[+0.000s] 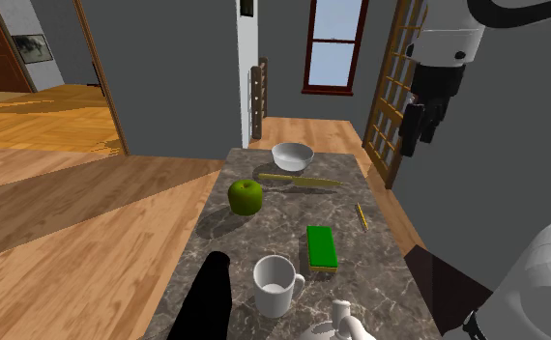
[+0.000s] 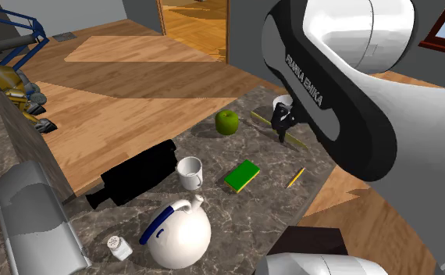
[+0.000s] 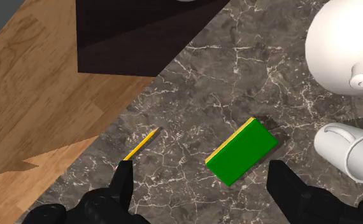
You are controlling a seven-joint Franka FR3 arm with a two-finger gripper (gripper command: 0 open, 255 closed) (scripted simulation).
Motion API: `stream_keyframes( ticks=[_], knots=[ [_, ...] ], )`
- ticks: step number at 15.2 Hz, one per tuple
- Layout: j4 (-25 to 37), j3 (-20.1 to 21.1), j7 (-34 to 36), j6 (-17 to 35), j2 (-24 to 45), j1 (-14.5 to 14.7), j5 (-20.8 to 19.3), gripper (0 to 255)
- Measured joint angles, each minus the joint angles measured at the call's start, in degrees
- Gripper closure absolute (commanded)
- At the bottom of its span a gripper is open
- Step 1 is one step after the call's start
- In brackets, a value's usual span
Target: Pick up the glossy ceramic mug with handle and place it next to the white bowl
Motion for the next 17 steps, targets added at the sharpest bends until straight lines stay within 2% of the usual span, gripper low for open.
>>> stream_keyframes(
  ticks=[2,5,11,17],
  knots=[
    [-0.4,0.5,0.7,0.6,0.1,0.1,0.4,0],
    [-2.6,3.5,4.2,3.4,0.3,0.8,2.5,0],
    [-7.1,11.4,13.2,10.5,1.4,2.9,7.9,0],
    [-8.9,19.3,21.7,18.8,6.4,4.2,11.8,0]
  ],
)
